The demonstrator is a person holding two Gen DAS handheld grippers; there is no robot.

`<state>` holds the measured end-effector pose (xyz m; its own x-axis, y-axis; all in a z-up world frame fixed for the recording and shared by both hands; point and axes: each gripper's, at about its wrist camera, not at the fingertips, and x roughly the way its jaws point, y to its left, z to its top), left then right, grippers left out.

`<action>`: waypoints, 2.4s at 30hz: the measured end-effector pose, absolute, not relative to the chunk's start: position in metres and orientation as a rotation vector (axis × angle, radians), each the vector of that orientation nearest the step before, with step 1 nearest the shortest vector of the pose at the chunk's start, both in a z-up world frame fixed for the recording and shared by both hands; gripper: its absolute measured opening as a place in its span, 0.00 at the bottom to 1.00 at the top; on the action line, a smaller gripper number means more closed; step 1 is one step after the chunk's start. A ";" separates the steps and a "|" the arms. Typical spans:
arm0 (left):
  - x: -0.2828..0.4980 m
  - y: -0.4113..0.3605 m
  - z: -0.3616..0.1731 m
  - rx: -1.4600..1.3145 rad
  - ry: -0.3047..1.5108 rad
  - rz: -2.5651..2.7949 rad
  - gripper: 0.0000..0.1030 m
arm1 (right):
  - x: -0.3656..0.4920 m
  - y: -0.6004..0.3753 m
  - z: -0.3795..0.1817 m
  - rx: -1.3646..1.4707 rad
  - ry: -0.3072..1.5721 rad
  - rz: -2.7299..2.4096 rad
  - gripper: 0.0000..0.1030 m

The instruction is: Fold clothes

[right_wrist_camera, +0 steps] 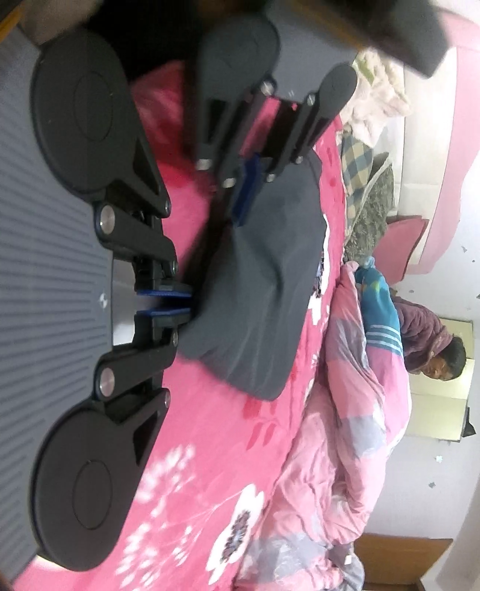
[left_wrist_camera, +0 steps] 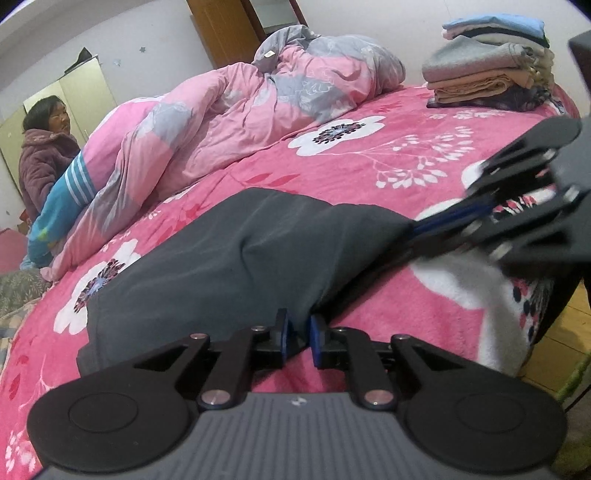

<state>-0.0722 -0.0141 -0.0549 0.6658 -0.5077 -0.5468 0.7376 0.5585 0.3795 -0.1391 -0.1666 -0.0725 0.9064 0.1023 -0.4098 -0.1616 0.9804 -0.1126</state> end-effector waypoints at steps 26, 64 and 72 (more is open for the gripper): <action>-0.082 0.001 -0.021 0.270 0.402 -0.551 0.60 | -0.112 -0.178 -0.088 0.032 0.394 0.232 0.09; -0.075 0.015 -0.053 0.201 0.503 -0.472 0.85 | -0.096 -0.182 -0.082 0.041 0.412 0.253 0.28; -0.083 0.027 -0.034 0.201 0.521 -0.455 0.87 | -0.095 -0.185 -0.083 0.067 0.416 0.261 0.28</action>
